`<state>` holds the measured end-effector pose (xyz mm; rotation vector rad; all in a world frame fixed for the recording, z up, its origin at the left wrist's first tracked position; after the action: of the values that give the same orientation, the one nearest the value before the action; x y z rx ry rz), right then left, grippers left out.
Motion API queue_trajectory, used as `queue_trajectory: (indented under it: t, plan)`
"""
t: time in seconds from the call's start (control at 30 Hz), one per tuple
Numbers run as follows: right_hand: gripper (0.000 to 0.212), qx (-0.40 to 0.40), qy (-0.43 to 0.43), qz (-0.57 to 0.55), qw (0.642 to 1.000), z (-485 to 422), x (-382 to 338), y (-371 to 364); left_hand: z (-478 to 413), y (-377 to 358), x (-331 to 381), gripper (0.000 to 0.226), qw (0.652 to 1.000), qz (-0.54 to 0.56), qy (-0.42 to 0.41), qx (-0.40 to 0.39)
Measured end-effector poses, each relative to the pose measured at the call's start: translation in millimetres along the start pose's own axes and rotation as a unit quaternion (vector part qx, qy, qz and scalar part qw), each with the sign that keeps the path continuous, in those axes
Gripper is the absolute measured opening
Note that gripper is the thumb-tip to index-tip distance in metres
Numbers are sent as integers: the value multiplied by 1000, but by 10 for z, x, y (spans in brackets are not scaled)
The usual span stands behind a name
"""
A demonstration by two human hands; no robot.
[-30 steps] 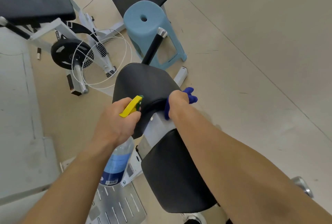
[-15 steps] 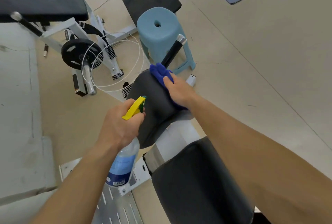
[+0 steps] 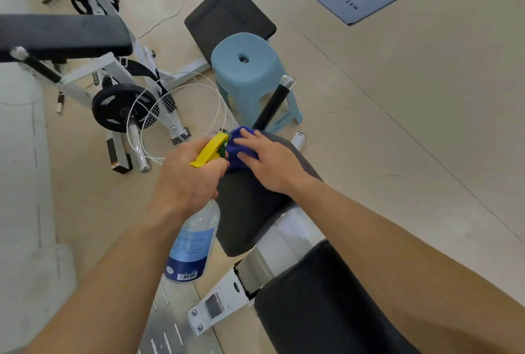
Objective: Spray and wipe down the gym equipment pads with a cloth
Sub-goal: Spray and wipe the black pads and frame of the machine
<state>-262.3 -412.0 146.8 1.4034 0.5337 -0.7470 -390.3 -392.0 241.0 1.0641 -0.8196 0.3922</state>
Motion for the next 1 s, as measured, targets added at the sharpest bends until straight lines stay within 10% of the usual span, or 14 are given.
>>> queue_trajectory:
  t: [0.37, 0.63, 1.0]
  plan:
    - [37, 29, -264, -120, 957, 316, 1278, 93, 108, -215, 234, 27, 998, 58, 39, -3]
    - [34, -62, -330, -63, 940, 777, 1796, 133, 203, -626, 663, 34, 992, 89, 87, 35]
    - [31, 30, -342, -354, 870, 858, 2245, 834, 243, -1669, 1057, 13, 949, 155, 111, 250]
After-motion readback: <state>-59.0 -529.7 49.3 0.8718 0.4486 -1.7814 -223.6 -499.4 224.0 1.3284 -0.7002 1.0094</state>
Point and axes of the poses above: each hand's wrist, its own z-axis away from the middle knuckle, its own y-axis out of the back of the hand, x = y × z, the point moved 9 cm from there along -z, towards the middle knuckle, and after that the axes turned 5 degrees about z, right-handed, at the moved point
